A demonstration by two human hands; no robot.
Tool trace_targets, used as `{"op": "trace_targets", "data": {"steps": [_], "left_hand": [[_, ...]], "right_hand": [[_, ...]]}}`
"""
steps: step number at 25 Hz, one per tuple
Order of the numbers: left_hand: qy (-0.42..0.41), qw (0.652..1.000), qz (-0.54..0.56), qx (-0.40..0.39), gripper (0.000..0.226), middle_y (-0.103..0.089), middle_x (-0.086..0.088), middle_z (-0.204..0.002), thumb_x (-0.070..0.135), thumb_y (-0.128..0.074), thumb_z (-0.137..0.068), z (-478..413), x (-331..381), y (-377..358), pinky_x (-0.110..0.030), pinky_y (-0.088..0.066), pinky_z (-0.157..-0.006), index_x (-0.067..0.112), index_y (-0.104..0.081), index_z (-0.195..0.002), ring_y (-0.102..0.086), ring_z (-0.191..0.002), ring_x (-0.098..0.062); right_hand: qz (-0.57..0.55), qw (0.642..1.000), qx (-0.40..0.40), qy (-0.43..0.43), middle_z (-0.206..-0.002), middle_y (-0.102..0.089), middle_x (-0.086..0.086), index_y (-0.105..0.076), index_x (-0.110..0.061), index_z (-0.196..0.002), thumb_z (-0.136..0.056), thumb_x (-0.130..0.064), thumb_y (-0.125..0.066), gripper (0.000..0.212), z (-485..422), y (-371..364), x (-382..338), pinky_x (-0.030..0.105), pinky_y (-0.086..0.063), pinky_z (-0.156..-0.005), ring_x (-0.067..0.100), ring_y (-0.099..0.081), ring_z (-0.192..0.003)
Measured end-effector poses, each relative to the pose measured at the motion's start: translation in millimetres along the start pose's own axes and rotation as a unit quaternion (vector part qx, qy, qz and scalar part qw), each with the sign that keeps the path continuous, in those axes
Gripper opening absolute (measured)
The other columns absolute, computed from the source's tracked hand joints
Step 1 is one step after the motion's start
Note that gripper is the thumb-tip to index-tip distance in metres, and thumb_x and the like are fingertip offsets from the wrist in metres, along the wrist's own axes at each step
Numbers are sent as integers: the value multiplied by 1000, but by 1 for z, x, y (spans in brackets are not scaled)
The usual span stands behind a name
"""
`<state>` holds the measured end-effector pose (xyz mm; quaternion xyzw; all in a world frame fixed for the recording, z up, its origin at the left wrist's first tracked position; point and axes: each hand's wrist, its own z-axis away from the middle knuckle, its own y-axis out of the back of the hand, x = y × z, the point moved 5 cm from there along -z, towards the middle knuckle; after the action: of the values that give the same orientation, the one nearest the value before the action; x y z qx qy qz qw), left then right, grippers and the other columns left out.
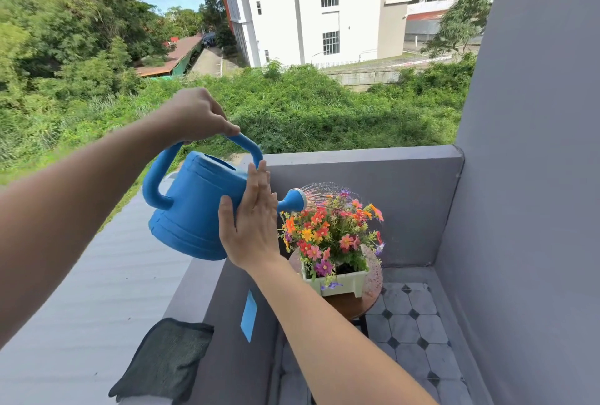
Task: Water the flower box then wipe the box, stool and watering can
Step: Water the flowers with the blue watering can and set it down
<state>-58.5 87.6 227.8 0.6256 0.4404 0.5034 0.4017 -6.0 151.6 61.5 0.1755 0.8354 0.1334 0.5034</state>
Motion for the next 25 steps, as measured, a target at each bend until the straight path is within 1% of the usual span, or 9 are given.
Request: {"op": "trace_targets", "data": {"steps": [2, 4, 7, 9, 12, 15, 17, 20, 25], "left_hand": [[11, 1000, -23, 10, 32, -47, -6, -51, 34, -69, -82, 4, -4, 1, -23, -33, -46, 6, -76, -96, -40, -46, -17], [21, 999, -43, 4, 32, -49, -7, -51, 34, -69, -82, 10, -10, 2, -22, -33, -46, 4, -75, -95, -41, -46, -17], [38, 998, -45, -20, 30, -48, -4, -51, 32, -70, -81, 18, -15, 0, -22, -31, -43, 6, -75, -93, -40, -43, -16], [44, 998, -32, -40, 27, -46, -3, -49, 30, -72, -80, 22, -17, -1, -21, -29, -41, 6, -74, -90, -38, -41, -15], [44, 997, -11, -69, 27, -46, -3, -48, 31, -75, -76, 25, -17, -3, -21, -29, -41, 6, -76, -87, -34, -38, -14], [35, 996, 16, -78, 26, -44, -2, -46, 31, -75, -76, 26, -12, -1, -20, -28, -40, 7, -76, -85, -32, -35, -13], [28, 996, 28, -75, 26, -43, -4, -47, 31, -74, -77, 26, -5, -1, -20, -28, -40, 7, -76, -86, -31, -35, -14], [22, 998, 44, -47, 28, -44, -5, -50, 30, -74, -78, 28, 3, 3, -22, -29, -42, 5, -75, -89, -33, -39, -16], [37, 999, 39, -6, 30, -44, -5, -50, 31, -72, -80, 32, 6, 8, -22, -30, -42, 3, -74, -92, -35, -40, -17]], "right_hand": [[26, 999, -28, -3, -160, 14, 5, 7, -14, -149, -93, -48, -19, 70, 2, -4, 1, 45, 5, -119, 20, 11, -147], [39, 998, -52, 6, -160, 16, 3, 11, -15, -149, -94, -50, -20, 72, 8, -8, -2, 45, 6, -119, 16, 15, -146], [40, 996, -73, 26, -156, 22, -5, 13, -16, -148, -96, -49, -28, 74, 22, -12, -12, 40, 10, -118, 5, 22, -140], [40, 995, -77, 38, -151, 26, -10, 14, -16, -148, -96, -47, -32, 75, 32, -12, -17, 36, 13, -116, 4, 23, -139], [49, 994, -74, 61, -152, 27, -10, 18, -19, -146, -92, -55, -26, 78, 46, -5, -21, 30, 18, -114, 8, 25, -142], [53, 994, -62, 70, -153, 27, -8, 21, -19, -145, -87, -62, -17, 82, 50, 6, -23, 25, 21, -112, 7, 25, -142], [58, 994, -51, 77, -152, 27, -8, 21, -17, -144, -88, -61, -21, 83, 49, 16, -23, 22, 24, -110, 5, 28, -141], [77, 992, -43, 93, -152, 26, -8, 21, -16, -145, -91, -53, -29, 82, 40, 25, -17, 21, 24, -110, 5, 28, -140], [95, 989, -61, 96, -152, 27, -7, 21, -16, -145, -89, -55, -25, 82, 25, 23, -9, 25, 20, -112, 10, 20, -144]]}}
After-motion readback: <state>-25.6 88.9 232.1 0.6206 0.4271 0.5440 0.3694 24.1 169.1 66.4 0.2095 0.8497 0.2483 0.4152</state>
